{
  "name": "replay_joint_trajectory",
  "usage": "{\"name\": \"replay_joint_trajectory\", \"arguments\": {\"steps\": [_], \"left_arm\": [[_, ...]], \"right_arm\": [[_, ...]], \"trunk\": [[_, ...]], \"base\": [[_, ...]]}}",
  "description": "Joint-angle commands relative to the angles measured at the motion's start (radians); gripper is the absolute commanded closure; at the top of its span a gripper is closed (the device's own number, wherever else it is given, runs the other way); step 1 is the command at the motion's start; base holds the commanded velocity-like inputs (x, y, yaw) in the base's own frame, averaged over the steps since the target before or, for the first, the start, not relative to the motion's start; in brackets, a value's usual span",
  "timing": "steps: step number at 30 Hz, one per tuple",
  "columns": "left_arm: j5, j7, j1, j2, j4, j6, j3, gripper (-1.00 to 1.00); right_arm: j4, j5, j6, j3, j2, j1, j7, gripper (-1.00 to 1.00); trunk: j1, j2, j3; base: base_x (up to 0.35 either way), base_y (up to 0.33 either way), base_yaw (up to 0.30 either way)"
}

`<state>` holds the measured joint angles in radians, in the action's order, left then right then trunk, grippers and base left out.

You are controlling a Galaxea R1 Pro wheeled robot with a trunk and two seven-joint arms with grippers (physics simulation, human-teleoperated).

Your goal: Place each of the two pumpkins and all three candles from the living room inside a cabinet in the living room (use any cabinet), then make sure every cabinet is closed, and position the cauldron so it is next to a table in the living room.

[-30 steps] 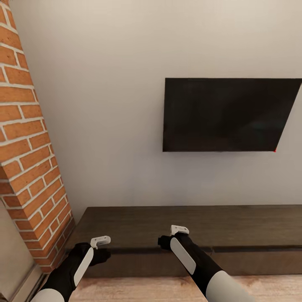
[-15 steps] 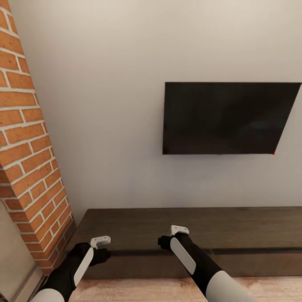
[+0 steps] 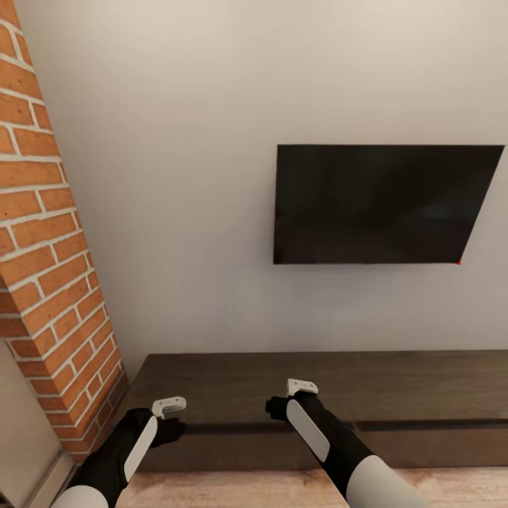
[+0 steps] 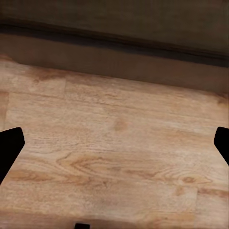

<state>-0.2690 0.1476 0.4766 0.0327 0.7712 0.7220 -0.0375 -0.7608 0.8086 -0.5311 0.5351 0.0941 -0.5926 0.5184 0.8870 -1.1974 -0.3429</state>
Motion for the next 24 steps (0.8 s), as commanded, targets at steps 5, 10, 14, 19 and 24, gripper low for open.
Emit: {"name": "replay_joint_trajectory", "arguments": {"steps": [5,10,14,19,24], "left_arm": [[-0.014,0.009,0.0,0.001,0.001,0.004,-0.004,-1.0],[-0.01,0.009,0.0,0.001,-0.058,0.002,-0.004,-1.0],[-0.007,0.009,0.0,0.001,-0.192,-0.077,-0.006,-1.0],[-0.003,0.009,0.0,0.002,-0.438,-0.249,-0.027,-1.0],[-0.006,0.009,-0.001,-0.001,-0.622,-0.4,-0.038,-1.0]], "right_arm": [[0.018,0.009,-0.001,0.003,-0.001,-0.001,0.008,-1.0],[0.081,0.008,0.004,0.004,-0.001,-0.001,-0.017,-1.0],[0.238,0.003,0.094,0.005,-0.001,-0.001,-0.092,-1.0],[0.52,-0.004,0.239,0.006,0.0,-0.001,-0.205,-1.0],[0.723,-0.005,0.352,0.006,0.007,0.004,-0.293,-1.0]], "trunk": [[-0.019,0.034,0.014],[-0.038,0.069,0.03],[-0.054,0.097,0.043],[-0.073,0.132,0.058],[-0.092,0.167,0.074]], "base": [[0.0,0.0,0.0],[0.0,0.0,0.0],[0.0,0.0,0.0],[0.0,0.0,0.0],[0.0,0.0,0.0]]}}
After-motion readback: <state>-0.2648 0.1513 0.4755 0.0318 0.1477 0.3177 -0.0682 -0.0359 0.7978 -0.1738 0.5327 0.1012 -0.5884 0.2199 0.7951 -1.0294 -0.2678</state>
